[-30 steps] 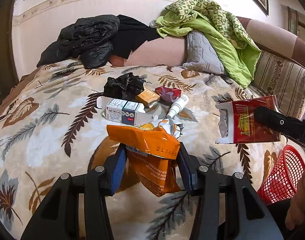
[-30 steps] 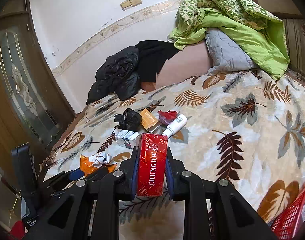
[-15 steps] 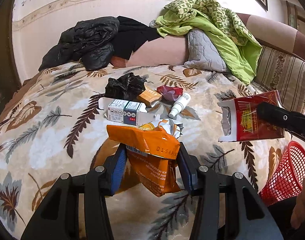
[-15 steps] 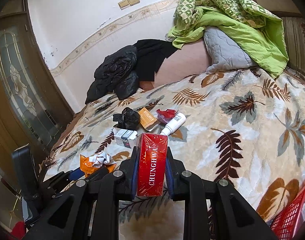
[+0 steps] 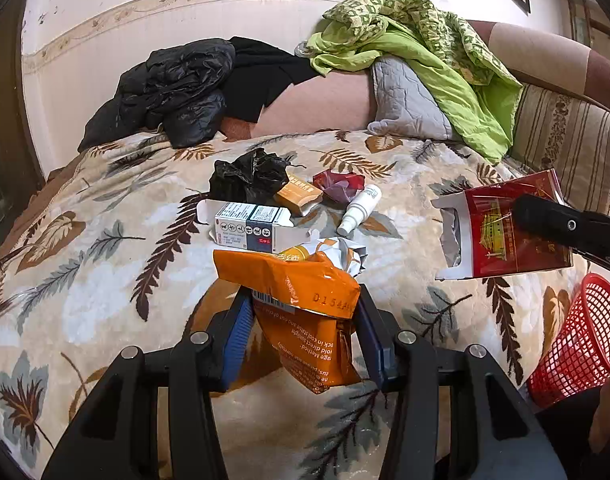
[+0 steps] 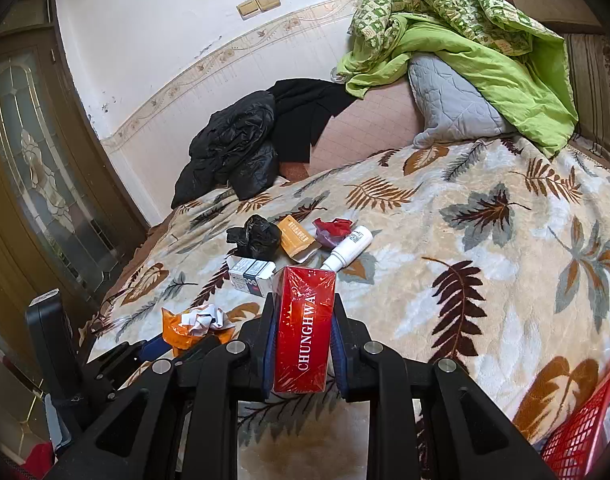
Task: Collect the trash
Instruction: 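Lift the orange wrapper and red CHUNGHWA box off the bed with both tools, then release the wrapper and CHUNGHWA box into the red wastebasket with both tools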
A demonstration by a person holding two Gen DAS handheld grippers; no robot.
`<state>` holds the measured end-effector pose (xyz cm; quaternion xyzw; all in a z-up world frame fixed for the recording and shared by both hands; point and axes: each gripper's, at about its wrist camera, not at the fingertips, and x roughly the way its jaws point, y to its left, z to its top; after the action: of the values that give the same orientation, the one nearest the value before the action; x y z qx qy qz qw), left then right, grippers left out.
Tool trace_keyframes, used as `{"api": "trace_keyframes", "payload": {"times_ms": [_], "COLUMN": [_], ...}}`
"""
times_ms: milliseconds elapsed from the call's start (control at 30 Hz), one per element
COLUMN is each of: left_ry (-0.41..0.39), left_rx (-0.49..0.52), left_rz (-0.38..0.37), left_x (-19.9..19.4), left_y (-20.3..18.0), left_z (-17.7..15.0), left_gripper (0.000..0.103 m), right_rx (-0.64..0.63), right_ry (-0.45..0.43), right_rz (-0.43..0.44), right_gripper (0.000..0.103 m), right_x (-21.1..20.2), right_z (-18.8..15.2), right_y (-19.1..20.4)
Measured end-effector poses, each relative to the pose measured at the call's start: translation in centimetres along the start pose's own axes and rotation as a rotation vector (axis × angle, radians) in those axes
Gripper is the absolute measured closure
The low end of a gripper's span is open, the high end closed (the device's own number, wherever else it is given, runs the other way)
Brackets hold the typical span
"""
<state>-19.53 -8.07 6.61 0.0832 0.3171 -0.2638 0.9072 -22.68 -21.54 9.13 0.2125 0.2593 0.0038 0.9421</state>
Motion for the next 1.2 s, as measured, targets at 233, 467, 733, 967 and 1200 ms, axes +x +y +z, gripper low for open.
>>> {"api": "trace_keyframes", "payload": {"times_ms": [233,467,733,967,1200], "left_ry": [0.0,0.001,-0.007,0.024,0.073], "left_rx": [0.004,0.008,0.026,0.136,0.304], "left_rz": [0.002,-0.004,-0.154,-0.352,-0.562], "left_x": [0.0,0.1,-0.3,-0.9,-2.3], "left_y": [-0.3,-0.6,-1.2,-5.4,-13.7], "left_z": [0.0,-0.1,0.3,1.3,2.5], "left_gripper": [0.055,0.055,0.055,0.055,0.055], "right_rx": [0.0,0.003,0.111,0.169,0.263], "right_ry": [-0.001,-0.002,-0.03,-0.092,-0.148], "right_rz": [-0.001,-0.001,0.003,-0.114,-0.318], "right_gripper": [0.078,0.078,0.078,0.078,0.078], "right_x": [0.0,0.0,-3.4,-10.7,-19.6], "right_z": [0.0,0.0,0.6,0.4,-1.4], "right_y": [0.1,0.0,-2.8,-8.1,-15.5]}}
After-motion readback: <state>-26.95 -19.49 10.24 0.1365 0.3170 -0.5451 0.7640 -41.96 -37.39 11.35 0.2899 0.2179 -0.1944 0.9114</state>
